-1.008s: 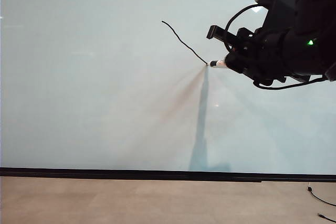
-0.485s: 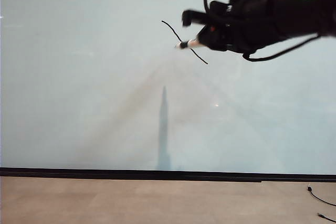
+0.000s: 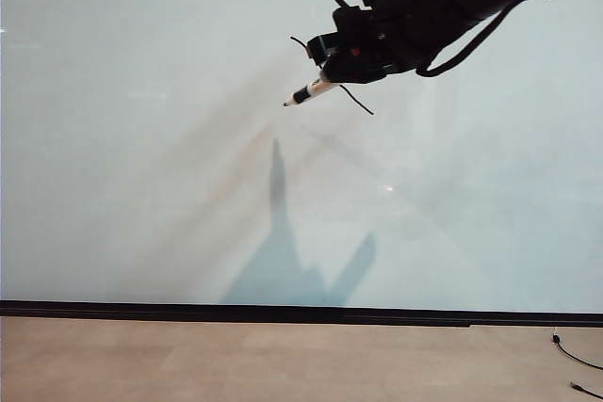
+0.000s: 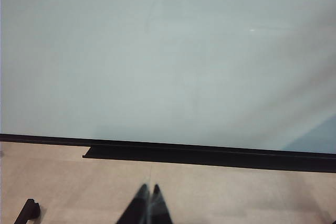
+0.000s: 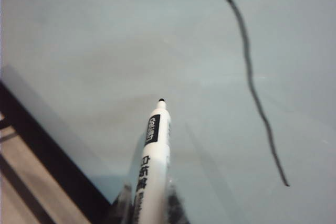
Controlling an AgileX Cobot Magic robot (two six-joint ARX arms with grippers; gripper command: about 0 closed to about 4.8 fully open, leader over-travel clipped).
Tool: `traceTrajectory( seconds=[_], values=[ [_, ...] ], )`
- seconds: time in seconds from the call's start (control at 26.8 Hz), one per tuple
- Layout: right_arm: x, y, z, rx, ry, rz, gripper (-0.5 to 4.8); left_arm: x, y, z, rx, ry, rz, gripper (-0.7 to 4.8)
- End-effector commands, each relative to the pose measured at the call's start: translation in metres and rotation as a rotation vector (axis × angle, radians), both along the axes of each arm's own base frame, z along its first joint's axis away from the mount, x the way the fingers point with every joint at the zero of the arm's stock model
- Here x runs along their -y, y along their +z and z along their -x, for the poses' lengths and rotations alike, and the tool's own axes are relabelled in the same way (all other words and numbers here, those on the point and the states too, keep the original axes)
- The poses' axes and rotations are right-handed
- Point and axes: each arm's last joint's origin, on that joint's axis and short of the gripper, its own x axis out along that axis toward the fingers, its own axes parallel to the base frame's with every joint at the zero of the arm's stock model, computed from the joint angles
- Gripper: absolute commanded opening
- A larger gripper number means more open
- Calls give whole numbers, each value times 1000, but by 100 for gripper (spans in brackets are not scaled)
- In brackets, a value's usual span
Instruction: Pick up the pen on the shelf to the right of the whiteboard and draw a cross mark.
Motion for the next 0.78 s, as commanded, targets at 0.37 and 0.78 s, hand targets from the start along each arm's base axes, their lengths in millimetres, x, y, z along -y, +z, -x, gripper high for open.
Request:
traceTrajectory(
  seconds=[0.37, 0.78],
  values=[
    [-4, 4, -20, -7, 7, 0, -9, 0, 2, 0, 11, -4, -4, -4],
    [2, 11, -22, 26, -67, -14, -9, 0, 2, 0, 11, -4, -4, -5]
  ],
)
